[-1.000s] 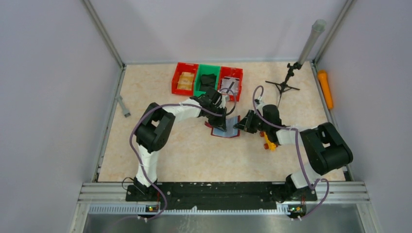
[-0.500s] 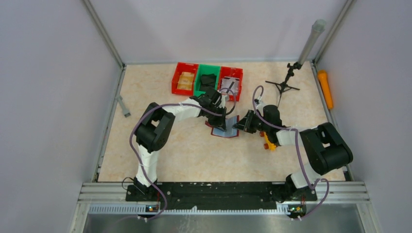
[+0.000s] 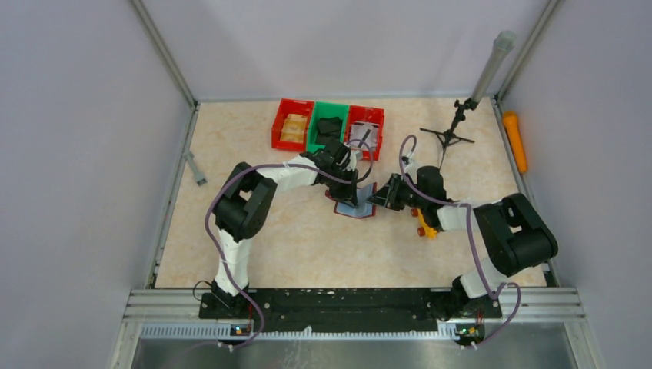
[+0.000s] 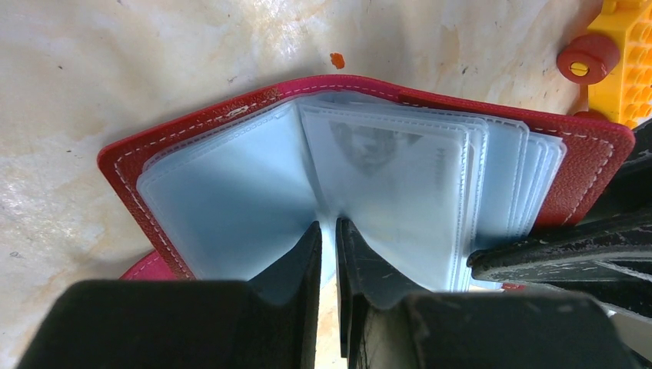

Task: Take the credit cards out of the card holder
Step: Remove the credit card from the card holder.

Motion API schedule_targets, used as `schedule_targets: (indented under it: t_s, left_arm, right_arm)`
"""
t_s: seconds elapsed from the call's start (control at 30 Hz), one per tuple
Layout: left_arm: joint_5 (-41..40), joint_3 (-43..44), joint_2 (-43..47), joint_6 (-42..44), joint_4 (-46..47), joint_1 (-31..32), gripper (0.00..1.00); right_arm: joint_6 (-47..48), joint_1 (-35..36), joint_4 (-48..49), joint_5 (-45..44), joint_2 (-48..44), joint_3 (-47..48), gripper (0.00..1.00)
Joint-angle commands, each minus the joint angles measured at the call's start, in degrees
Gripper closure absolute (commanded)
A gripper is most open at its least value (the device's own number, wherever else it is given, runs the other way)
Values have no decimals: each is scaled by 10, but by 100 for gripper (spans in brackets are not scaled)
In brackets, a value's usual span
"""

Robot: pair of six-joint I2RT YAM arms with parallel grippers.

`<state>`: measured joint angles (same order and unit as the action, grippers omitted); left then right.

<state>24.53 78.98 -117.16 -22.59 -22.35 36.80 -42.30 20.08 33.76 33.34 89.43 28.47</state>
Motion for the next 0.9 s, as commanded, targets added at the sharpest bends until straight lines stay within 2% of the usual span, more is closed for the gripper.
schedule_targets:
  t_s: [0.0,0.33,0.5,0.67,0.73,0.87]
  left_arm:
    - [-67,-9,-39,16,-26,-3,82]
    - [-64,-11,-36,16,-26,-3,81]
    - [-55,-24,-22,9,-9,-6,77]
    - [-9,-48,-11,-7,22,-23,72]
    - [8,-57,-4,-11,33,-30,64]
    - [29,-91,31,-19,73,-39,34]
  right_arm:
    - [-10,-2,64,36,-1,0,83]
    - [6,-3,8,15,15,21,100]
    - [29,-2,-57,-20,21,38,100]
    - [36,-3,-75,-35,14,41,100]
    - [37,-3,-78,-38,11,41,100]
    - [38,-2,-74,-34,8,41,100]
